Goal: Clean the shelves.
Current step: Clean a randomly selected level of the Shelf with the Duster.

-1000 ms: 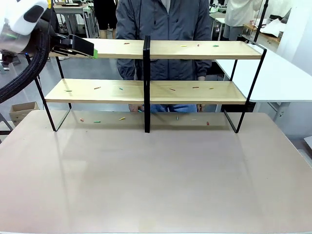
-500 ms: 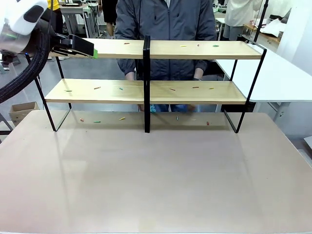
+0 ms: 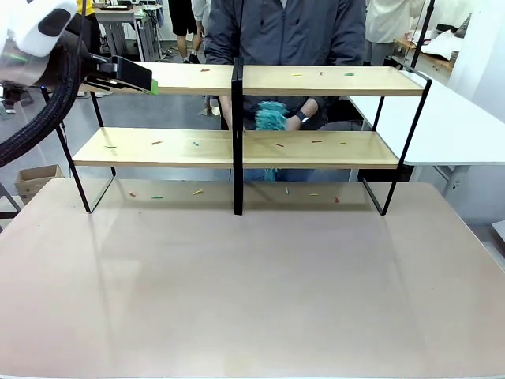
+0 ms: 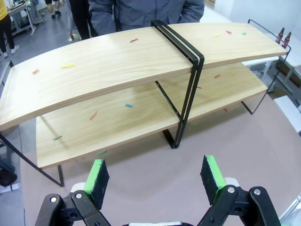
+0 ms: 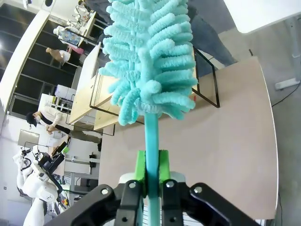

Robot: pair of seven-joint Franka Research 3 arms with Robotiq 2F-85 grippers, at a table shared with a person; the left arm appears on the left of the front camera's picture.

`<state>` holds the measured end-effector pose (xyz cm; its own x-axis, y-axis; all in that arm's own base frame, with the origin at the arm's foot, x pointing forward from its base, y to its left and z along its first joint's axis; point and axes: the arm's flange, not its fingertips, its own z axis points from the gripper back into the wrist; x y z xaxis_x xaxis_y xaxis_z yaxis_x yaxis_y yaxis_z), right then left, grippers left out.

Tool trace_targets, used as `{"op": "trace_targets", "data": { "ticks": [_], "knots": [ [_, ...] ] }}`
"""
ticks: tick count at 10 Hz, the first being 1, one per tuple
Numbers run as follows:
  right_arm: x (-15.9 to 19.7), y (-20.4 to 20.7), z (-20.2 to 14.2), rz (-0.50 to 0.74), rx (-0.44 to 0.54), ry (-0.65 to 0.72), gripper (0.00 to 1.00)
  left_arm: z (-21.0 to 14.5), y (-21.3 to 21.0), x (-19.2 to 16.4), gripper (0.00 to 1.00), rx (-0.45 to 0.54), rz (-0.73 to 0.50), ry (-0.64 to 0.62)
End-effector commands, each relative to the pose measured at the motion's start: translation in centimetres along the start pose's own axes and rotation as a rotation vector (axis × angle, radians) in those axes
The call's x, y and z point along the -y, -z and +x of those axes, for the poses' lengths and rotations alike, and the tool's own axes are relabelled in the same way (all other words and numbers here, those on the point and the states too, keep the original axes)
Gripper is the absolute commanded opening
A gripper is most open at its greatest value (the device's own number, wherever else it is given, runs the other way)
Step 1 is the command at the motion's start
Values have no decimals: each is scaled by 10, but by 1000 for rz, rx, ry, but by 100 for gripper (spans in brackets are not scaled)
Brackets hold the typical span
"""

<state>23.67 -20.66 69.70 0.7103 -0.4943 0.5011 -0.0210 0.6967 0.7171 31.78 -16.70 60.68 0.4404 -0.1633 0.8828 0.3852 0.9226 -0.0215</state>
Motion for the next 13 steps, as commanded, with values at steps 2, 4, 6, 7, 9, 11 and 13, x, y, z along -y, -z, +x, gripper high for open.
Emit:
{"op": "trace_targets", "data": {
  "ticks": [2, 4, 6, 7, 9, 11, 13],
  "knots": [
    [-2, -2, 3, 30, -1, 10, 0, 0, 0, 0, 100, 2, 3, 1],
    [0, 0, 0, 0, 0, 0, 12, 0, 0, 0, 100, 2, 3, 1],
    [-7, -2, -65, -190, -264, -385, 12, 0, 0, 0, 100, 2, 3, 1],
    [-11, 13, -97, -170, -436, -564, 12, 0, 0, 0, 100, 2, 3, 1],
    [-21, 57, -161, -208, -681, -767, 12, 0, 0, 0, 100, 2, 3, 1],
    [-33, 83, -210, -233, -771, -897, 12, 0, 0, 0, 100, 2, 3, 1],
    [-29, 80, -202, -220, -771, -717, 12, 0, 0, 0, 100, 2, 3, 1]
  ]
}}
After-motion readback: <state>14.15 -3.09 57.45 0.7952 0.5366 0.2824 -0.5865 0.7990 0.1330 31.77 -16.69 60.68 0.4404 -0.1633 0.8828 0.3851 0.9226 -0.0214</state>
